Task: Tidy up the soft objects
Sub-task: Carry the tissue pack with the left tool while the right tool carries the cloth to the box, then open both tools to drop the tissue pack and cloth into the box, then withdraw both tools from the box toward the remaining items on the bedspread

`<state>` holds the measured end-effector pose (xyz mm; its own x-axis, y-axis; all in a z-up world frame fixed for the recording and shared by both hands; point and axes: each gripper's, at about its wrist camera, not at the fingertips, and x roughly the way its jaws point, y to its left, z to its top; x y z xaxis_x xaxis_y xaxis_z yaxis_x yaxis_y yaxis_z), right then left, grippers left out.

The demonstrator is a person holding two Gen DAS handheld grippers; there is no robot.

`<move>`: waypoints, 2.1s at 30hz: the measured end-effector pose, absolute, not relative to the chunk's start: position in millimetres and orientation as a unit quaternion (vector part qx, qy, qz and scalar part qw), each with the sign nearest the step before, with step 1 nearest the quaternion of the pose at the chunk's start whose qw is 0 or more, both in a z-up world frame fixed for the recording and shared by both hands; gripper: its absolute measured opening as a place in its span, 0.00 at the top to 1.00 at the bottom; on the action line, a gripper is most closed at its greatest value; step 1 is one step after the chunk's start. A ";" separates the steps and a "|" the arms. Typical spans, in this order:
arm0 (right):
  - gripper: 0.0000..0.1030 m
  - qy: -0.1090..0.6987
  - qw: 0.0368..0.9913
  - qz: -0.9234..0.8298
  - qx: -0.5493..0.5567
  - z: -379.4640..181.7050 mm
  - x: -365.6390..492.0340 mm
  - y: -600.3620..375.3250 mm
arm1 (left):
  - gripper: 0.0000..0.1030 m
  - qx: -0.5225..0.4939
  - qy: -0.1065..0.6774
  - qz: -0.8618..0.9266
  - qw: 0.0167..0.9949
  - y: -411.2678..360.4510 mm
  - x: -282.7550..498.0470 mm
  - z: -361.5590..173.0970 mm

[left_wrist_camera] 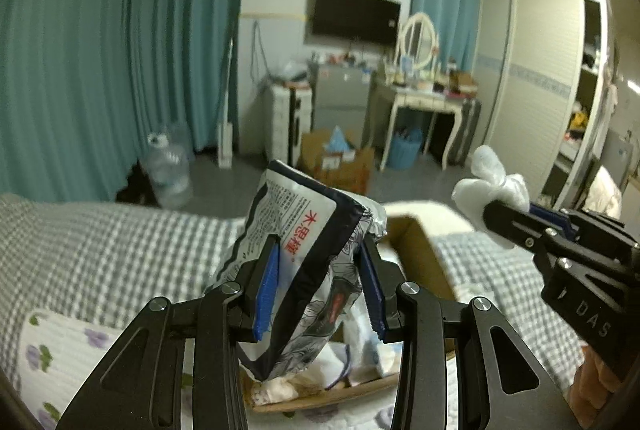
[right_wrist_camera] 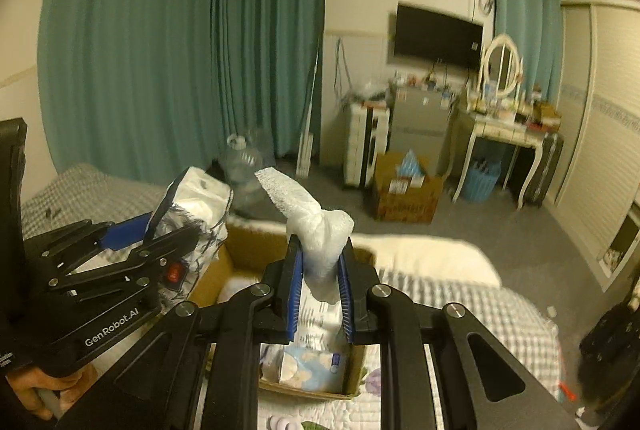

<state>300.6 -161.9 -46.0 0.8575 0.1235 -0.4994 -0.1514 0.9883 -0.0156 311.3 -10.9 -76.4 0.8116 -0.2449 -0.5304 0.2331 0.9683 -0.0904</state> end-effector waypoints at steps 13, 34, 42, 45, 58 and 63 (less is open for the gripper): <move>0.84 0.346 0.934 0.085 -0.021 -148.1 356.6 -170.1 | 0.63 0.009 0.305 -0.151 0.940 -40.2 321.5 -105.3; 0.42 0.377 0.922 0.077 -0.040 -167.9 356.3 -158.7 | 0.15 0.027 0.301 -0.090 0.949 -28.1 324.4 -92.4; 0.34 0.326 0.943 0.064 -0.029 -101.8 311.2 -170.3 | 0.15 -0.019 0.254 -0.079 0.964 5.5 286.7 -28.1; 0.26 0.300 0.952 0.056 -0.030 -69.2 285.3 -173.9 | 0.12 -0.029 0.237 -0.078 0.968 17.1 263.0 -4.4; 0.00 0.156 0.987 0.028 -0.025 54.6 142.4 -179.1 | 0.00 -0.047 0.146 -0.061 0.986 51.2 142.9 80.1; 0.00 0.129 0.991 0.018 -0.023 82.3 97.1 -182.4 | 0.00 -0.045 0.128 -0.055 0.989 56.0 107.3 94.6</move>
